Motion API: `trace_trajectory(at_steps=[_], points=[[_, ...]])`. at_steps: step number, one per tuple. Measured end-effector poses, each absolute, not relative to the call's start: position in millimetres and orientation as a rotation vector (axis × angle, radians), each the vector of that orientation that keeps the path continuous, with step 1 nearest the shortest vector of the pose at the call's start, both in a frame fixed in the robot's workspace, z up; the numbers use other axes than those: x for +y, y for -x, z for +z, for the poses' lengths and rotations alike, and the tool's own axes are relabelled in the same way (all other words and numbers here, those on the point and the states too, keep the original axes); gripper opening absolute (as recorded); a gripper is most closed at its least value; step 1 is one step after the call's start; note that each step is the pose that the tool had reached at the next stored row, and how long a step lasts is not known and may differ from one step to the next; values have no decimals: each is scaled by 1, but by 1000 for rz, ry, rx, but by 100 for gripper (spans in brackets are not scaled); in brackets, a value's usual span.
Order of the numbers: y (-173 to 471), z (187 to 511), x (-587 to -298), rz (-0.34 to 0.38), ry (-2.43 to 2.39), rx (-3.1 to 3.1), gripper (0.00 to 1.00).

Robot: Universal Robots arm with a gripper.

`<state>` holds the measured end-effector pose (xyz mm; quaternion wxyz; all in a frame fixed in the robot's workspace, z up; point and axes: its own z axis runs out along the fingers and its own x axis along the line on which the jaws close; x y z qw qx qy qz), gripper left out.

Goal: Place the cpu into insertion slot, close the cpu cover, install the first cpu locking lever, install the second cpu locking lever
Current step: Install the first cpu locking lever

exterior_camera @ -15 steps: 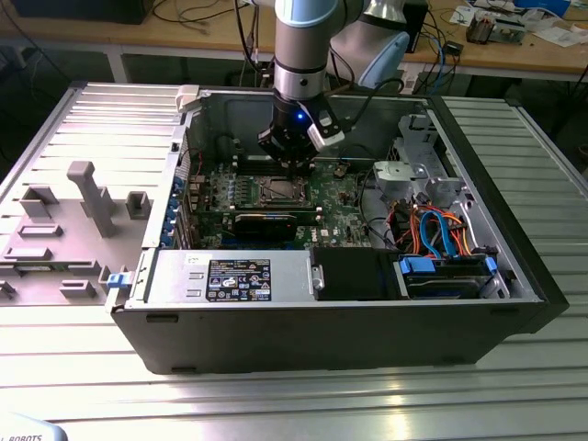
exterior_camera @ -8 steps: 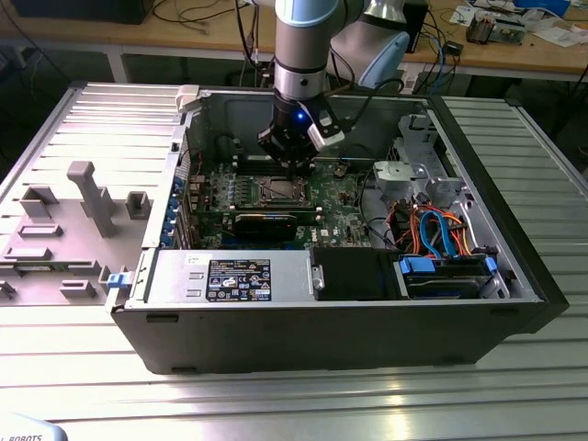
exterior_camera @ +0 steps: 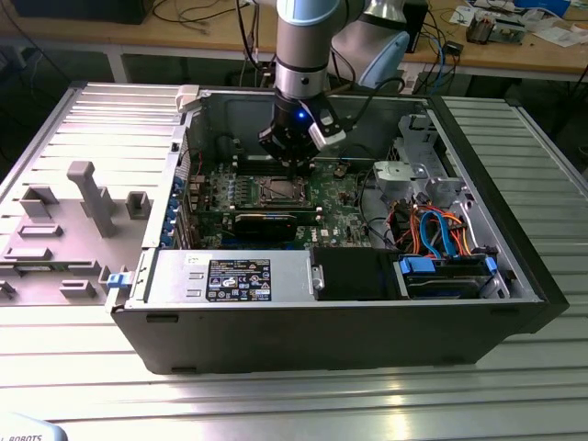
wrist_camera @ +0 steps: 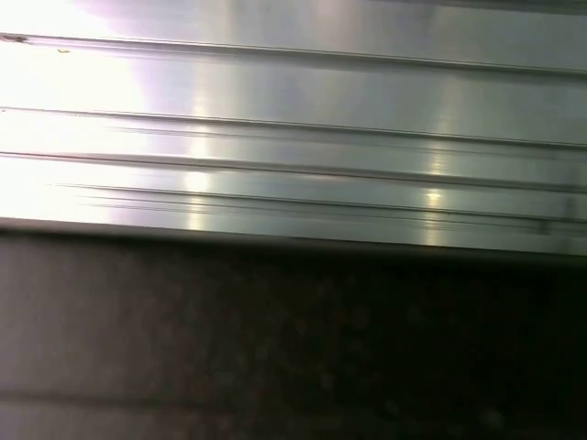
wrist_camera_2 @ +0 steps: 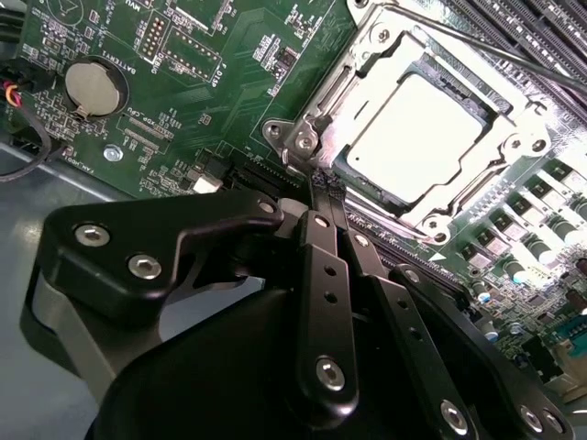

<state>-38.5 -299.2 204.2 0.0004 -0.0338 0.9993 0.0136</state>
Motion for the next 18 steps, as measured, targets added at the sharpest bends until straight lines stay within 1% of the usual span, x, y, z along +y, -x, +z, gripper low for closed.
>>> trace_trajectory(at_steps=[7, 10, 13, 18], points=[[38, 201, -299, 43, 106, 3139, 11], [38, 200, -299, 64, 106, 3139, 11], [38, 201, -299, 106, 106, 3137, 11], [38, 213, -299, 107, 106, 3137, 11]])
